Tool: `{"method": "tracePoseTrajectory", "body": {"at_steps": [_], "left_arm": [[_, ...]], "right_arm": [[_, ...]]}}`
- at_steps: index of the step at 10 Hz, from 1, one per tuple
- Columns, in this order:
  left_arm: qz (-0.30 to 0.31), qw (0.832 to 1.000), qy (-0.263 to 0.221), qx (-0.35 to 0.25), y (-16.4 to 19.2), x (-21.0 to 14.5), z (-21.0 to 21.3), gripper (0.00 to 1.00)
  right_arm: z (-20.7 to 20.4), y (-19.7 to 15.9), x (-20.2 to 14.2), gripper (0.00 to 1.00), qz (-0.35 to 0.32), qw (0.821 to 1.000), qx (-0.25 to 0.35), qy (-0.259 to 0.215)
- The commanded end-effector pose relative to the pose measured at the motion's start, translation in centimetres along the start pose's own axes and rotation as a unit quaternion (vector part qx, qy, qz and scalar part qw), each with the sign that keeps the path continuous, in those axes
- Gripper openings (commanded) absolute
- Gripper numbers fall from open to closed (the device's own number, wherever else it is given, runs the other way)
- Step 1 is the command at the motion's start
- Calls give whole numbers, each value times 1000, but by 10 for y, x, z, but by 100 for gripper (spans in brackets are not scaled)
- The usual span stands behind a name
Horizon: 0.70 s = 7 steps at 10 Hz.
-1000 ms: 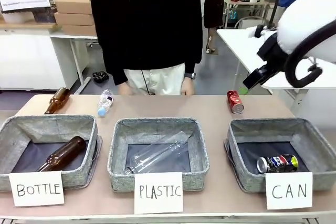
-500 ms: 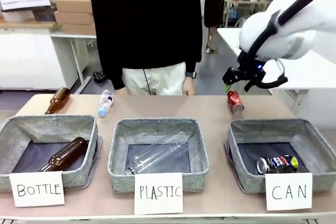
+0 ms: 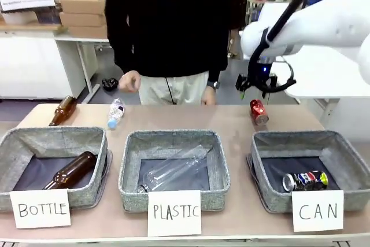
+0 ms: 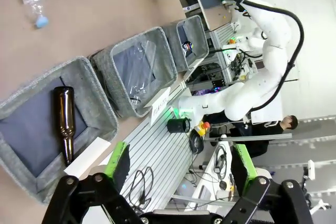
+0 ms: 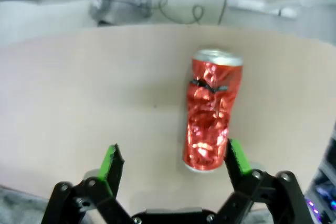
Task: Sort the can waste into the basket.
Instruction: Pick up the can waste from the table and place it in the right Fabric basket.
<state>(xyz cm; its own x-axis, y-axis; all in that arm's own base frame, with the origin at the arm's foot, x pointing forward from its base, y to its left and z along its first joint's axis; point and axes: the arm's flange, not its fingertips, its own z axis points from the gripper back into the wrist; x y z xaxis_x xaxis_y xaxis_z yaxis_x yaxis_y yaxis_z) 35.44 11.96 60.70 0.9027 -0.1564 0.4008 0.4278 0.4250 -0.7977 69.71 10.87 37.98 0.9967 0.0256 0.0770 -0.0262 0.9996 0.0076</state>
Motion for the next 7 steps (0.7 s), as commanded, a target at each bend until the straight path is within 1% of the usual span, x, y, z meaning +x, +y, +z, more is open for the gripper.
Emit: {"method": "tracePoseTrajectory", "body": {"at_steps": [1, 2, 3, 4, 5, 7], "left_arm": [[-7, 1000, 4, -1, -2, -4, 2, 100], [-7, 1000, 4, -1, -2, -4, 2, 100], [-7, 1000, 4, -1, -2, -4, 2, 100], [-7, 1000, 4, -1, -2, -4, 2, 100], [-7, 1000, 4, -1, -2, -4, 2, 100], [-7, 1000, 4, -1, -2, -4, 2, 100]], "right_arm": [[-24, -9, 18, 100, -6, 1000, -8, 2], [-36, -16, 14, 100, -3, 1000, 1, -2], [-40, -22, 9, 100, -7, 1000, -6, -15], [-42, -23, 3, 100, 2, 1000, -27, -16], [-45, -25, -3, 100, 1, 1000, -25, -6], [-64, -24, -4, 100, 4, 1000, -23, 6]]}}
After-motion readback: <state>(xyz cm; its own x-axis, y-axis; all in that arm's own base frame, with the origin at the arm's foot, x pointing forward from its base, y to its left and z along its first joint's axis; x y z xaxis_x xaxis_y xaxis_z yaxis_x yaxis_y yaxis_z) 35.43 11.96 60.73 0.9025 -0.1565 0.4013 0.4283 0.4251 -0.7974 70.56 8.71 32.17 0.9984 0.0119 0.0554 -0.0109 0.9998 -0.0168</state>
